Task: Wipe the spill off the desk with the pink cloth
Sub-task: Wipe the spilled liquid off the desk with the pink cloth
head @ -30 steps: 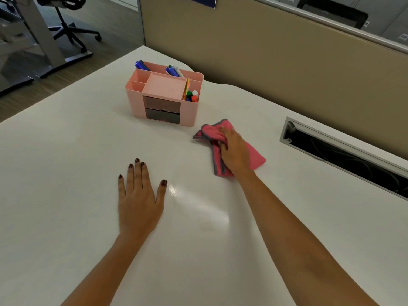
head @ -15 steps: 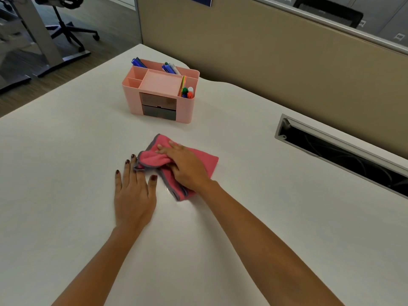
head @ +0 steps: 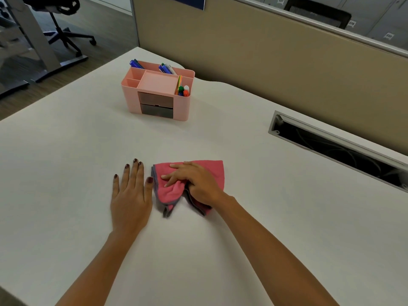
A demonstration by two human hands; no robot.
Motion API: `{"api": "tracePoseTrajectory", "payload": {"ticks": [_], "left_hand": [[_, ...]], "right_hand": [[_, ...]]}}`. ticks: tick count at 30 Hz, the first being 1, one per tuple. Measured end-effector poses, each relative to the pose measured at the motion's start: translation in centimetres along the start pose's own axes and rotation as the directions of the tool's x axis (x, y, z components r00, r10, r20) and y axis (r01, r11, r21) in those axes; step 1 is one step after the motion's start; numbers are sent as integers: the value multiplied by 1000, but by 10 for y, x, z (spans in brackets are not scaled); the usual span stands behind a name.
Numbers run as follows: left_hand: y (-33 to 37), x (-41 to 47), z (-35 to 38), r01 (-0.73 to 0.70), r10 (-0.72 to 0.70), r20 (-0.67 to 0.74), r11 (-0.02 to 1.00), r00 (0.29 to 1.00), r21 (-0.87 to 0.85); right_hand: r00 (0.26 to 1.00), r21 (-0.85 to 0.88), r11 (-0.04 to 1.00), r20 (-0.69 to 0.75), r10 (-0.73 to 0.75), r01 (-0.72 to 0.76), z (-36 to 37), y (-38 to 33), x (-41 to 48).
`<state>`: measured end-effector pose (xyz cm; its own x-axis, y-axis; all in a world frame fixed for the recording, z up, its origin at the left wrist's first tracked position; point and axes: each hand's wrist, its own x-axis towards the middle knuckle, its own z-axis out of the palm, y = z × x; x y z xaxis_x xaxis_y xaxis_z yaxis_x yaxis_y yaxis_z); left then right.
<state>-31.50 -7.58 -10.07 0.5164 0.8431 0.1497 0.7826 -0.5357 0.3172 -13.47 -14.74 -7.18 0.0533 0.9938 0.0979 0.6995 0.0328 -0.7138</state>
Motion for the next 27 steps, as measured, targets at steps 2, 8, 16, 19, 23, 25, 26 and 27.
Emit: {"api": "tracePoseTrajectory", "payload": {"ticks": [2, 8, 16, 19, 23, 25, 26, 27], "left_hand": [[0, 1, 1, 3, -3, -3, 1000, 1000, -4], [-3, 2, 3, 8, -8, 4, 1000, 1000, 24], [-1, 0, 3, -16, 16, 12, 999, 1000, 44], [-1, -1, 3, -20, 19, 13, 999, 1000, 45], [0, -1, 3, -15, 15, 3, 999, 1000, 38], [0, -2, 3, -14, 14, 2, 999, 1000, 39], [0, -2, 4, -15, 15, 2, 999, 1000, 42], [0, -2, 4, -17, 17, 3, 999, 1000, 44]], "right_hand": [[1000, 29, 1000, -9, 6, -6, 0, -2, -12], [1000, 67, 998, -21, 16, -15, -1, -4, -39], [998, 77, 996, -28, 55, -52, -5, -9, -82], [998, 187, 981, 13, 58, -60, -11, -12, -93], [962, 380, 890, -1, 272, -251, -44, -10, -105], [889, 417, 863, -222, 400, -285, -62, -5, -111], [821, 425, 860, -357, 446, -282, -71, -1, -114], [738, 401, 869, -484, 470, -290, -79, 4, -116]]}}
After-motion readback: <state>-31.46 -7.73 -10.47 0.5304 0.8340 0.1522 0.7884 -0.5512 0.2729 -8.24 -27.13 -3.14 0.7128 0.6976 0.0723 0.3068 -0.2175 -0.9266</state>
